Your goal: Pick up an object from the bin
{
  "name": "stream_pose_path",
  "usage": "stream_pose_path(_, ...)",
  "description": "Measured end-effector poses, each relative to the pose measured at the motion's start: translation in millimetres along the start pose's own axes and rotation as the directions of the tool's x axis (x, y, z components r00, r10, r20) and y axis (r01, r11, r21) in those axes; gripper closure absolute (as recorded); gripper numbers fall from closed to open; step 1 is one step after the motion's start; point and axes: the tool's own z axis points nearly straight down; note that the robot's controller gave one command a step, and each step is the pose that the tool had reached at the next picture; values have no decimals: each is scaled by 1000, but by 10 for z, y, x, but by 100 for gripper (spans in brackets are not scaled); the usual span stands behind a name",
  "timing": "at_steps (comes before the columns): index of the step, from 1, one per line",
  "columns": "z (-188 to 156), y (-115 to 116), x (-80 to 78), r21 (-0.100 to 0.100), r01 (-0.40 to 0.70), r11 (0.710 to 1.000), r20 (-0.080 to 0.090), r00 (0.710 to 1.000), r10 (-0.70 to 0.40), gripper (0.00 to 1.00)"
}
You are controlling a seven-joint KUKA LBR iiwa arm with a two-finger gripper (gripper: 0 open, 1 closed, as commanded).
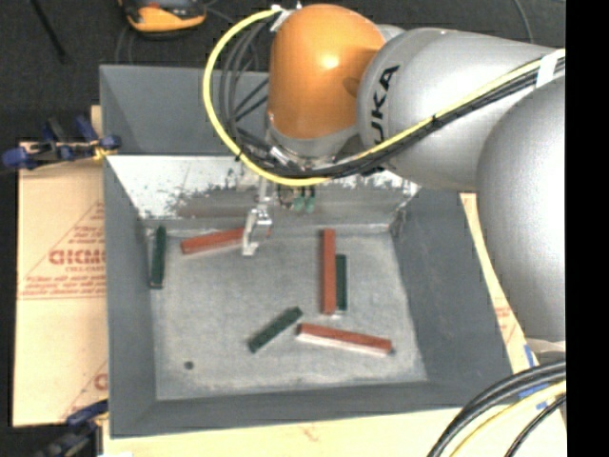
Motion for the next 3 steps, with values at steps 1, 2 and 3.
stream_pose_path(1,970,-31,-69,-1,-98,995,3,995,98,0)
stream_pose_path(2,1330,-17,-54,1,-132,991,-3,991,132,0)
stream_pose_path(3,1405,-128,-88,-11,-242,970,-17,970,242,0)
